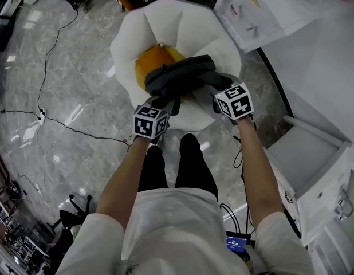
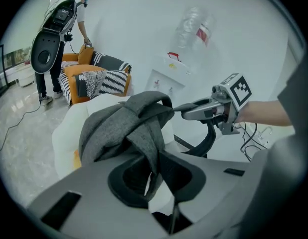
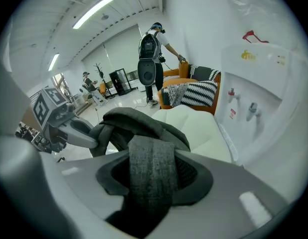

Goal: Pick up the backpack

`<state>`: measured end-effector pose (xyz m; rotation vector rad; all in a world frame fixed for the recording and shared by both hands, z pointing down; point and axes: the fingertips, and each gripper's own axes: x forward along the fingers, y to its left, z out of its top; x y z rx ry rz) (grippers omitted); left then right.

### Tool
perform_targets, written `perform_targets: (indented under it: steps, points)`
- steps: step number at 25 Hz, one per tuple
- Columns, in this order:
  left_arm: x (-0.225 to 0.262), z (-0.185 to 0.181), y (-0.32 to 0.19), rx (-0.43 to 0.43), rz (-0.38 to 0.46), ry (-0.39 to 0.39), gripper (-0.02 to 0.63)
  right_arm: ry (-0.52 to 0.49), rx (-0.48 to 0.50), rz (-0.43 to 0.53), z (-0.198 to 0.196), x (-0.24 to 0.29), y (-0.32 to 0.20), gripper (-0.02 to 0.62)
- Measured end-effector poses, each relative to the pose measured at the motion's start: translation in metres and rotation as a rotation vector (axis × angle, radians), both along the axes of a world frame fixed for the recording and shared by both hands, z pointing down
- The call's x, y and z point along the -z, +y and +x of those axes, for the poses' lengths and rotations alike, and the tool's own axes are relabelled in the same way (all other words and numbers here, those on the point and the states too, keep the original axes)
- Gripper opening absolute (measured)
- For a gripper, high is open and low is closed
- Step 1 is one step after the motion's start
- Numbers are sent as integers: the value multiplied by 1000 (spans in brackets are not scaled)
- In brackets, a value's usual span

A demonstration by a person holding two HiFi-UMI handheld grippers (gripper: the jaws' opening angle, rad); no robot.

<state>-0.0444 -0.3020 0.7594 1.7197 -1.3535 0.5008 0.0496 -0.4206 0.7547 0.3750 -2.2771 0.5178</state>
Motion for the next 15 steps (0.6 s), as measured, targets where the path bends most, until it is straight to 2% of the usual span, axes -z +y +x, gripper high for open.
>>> perform_targets:
  steps: [9, 15]
  points:
    - [43, -9, 29, -68, 66, 47, 44, -3, -47, 48, -12, 47, 28, 164]
    - [80, -19, 39, -130, 141, 54, 44, -38, -137, 75, -16, 86, 45, 163]
